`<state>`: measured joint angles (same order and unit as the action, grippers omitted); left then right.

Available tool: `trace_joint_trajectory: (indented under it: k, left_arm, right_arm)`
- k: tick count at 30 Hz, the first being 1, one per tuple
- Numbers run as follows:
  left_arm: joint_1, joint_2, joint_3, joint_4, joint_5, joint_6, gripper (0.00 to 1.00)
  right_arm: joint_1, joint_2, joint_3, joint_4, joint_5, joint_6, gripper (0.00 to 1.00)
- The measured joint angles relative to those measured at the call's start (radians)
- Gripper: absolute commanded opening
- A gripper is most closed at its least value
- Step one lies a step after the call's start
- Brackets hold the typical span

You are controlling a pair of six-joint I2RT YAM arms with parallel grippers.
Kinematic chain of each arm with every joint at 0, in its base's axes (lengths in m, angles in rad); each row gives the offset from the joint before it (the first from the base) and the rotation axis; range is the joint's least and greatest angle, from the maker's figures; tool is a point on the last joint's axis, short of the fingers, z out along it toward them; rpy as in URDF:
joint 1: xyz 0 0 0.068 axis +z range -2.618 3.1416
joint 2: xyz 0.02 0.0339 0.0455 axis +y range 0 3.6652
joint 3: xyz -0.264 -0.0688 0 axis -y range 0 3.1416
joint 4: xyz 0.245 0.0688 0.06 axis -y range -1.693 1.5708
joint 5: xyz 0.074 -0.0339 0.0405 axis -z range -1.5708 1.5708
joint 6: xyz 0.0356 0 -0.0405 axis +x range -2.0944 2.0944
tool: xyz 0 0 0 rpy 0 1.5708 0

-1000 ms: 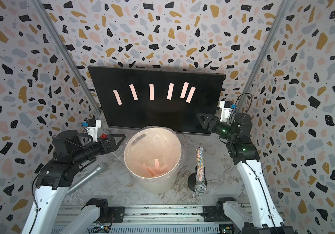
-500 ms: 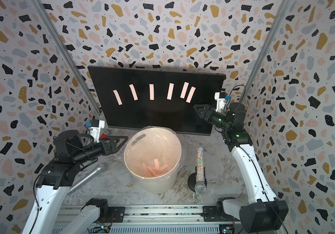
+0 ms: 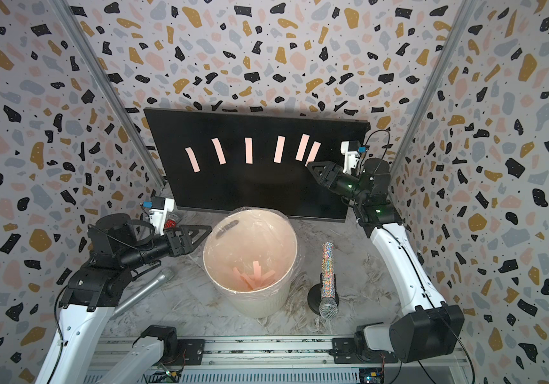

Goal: Remove the sticky note from the monitor
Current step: Tear off the sticky note from the monitor.

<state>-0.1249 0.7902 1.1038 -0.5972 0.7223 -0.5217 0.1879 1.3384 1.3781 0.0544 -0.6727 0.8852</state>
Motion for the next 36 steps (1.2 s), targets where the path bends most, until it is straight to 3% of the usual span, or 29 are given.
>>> trace_joint_trajectory:
  k: [20,36]
  left_arm:
    - [-0.008,-0.010,0.000,0.001,0.007,-0.007,0.99]
    - [-0.010,-0.020,0.000,0.008,0.006,-0.007,0.99]
  right_arm:
    - [0.018,0.037,0.050,0.041,0.036,0.023,0.47]
    - [0.024,0.047,0.050,0.069,0.037,0.035,0.15]
